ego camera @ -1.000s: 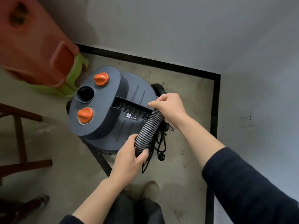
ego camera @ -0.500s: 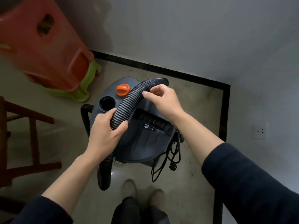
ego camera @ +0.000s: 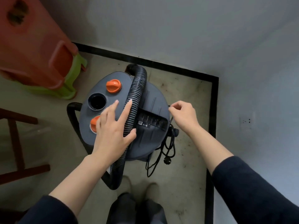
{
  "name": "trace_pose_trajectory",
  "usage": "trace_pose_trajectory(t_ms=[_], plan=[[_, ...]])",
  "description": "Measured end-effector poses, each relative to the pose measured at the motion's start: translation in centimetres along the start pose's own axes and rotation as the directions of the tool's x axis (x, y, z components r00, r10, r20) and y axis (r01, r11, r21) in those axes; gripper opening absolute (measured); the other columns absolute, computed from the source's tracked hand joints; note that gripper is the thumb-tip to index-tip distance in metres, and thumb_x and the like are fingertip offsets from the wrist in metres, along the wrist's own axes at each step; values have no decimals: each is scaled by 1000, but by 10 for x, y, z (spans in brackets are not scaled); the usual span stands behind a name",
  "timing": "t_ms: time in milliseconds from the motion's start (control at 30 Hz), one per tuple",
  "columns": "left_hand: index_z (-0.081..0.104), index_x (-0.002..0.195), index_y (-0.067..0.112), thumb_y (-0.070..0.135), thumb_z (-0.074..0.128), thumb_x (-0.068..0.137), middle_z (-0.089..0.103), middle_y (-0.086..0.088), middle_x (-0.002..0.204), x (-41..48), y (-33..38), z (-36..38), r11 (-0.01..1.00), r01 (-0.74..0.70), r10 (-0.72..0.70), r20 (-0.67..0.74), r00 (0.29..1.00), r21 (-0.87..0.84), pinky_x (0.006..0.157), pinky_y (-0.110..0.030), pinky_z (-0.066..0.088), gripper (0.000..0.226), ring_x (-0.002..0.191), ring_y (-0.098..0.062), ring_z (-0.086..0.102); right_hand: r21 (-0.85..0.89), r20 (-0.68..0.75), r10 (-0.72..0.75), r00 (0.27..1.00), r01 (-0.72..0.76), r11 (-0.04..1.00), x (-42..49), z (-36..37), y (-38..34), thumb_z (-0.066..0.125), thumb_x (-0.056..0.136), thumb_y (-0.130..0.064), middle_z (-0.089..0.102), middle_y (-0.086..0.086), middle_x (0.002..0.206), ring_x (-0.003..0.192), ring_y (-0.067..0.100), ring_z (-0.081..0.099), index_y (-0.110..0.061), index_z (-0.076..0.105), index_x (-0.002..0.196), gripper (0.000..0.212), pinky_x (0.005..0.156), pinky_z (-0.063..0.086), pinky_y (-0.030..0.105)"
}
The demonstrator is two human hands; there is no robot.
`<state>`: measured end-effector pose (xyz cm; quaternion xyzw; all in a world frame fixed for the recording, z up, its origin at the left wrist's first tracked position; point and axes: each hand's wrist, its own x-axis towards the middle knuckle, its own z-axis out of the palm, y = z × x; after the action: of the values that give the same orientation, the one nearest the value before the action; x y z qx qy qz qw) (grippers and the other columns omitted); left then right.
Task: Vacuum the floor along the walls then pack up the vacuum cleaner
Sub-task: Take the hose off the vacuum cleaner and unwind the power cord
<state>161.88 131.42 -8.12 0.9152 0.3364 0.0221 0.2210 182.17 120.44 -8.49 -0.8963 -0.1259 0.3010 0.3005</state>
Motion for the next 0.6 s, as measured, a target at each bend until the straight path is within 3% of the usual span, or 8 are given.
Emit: trace_pose_trajectory(t_ms=[67, 133, 200, 300, 400, 500, 533, 600], plan=[[33, 152, 24, 37, 61, 86, 27, -16, 154, 3, 2, 1, 994, -85, 89, -54, 995, 62, 106, -53, 31, 73, 138, -31, 20, -183, -9, 76, 997, -76, 980, -5, 2, 28, 57, 86, -21, 64, 0, 94, 88, 19, 59, -14, 61, 94, 11, 70, 45, 29], [38, 149, 20, 36, 56, 83, 28, -17, 154, 5, 6, 2, 984, -132, 141, -73, 987, 117, 107, -53, 30, 70, 139, -33, 22, -311, 84, 167, 982, -133, 941, -16, 13, 50, 58, 83, -27, 59, 3, 98, 89, 24, 56, -13, 52, 99, 22, 70, 46, 34], [45, 145, 15, 32, 56, 81, 31, -19, 153, 5, 12, 4, 967, -186, 203, -84, 976, 172, 109, -52, 27, 67, 141, -34, 25, -340, 123, 224, 967, -171, 925, -26, 28, 62, 61, 83, -29, 53, 5, 100, 89, 27, 54, -12, 41, 106, 35, 68, 44, 35], [59, 130, 10, 21, 58, 78, 45, -17, 146, 5, 28, 13, 911, -344, 367, -65, 928, 229, 113, -50, 22, 54, 139, -32, 34, -125, 24, 298, 954, -292, 948, -34, 48, 72, 60, 88, -18, 54, 7, 96, 84, 26, 55, -10, 30, 110, 37, 65, 42, 34], [69, 116, 7, 13, 57, 77, 58, -17, 133, 5, 37, 24, 853, -452, 463, 20, 886, 260, 114, -48, 23, 41, 134, -33, 46, 188, -24, 494, 869, -481, 856, -25, 63, 75, 59, 91, -15, 58, 13, 106, 97, 31, 58, -4, 33, 117, 39, 75, 46, 35], [70, 114, 5, 9, 73, 69, 61, -20, 128, 6, 41, 33, 852, -453, 445, 92, 891, 262, 113, -46, 21, 46, 131, -36, 49, 141, 21, 482, 876, -480, 866, -18, 59, 86, 57, 91, -19, 66, 17, 104, 93, 30, 64, -1, 50, 108, 26, 60, 45, 28], [70, 115, 4, 9, 76, 66, 62, -21, 127, 7, 40, 35, 856, -442, 430, 106, 897, 270, 114, -46, 22, 50, 130, -37, 49, 99, 32, 442, 897, -443, 891, -18, 50, 86, 55, 91, -20, 67, 16, 93, 86, 29, 65, -3, 56, 94, 17, 55, 40, 26], [68, 117, 3, 10, 77, 63, 63, -21, 125, 6, 41, 38, 860, -423, 404, 127, 906, 285, 113, -48, 28, 55, 128, -38, 51, 107, 67, 341, 938, -346, 932, -20, 27, 80, 53, 92, -19, 58, 10, 71, 67, 26, 60, -10, 52, 72, 23, 53, 38, 27]])
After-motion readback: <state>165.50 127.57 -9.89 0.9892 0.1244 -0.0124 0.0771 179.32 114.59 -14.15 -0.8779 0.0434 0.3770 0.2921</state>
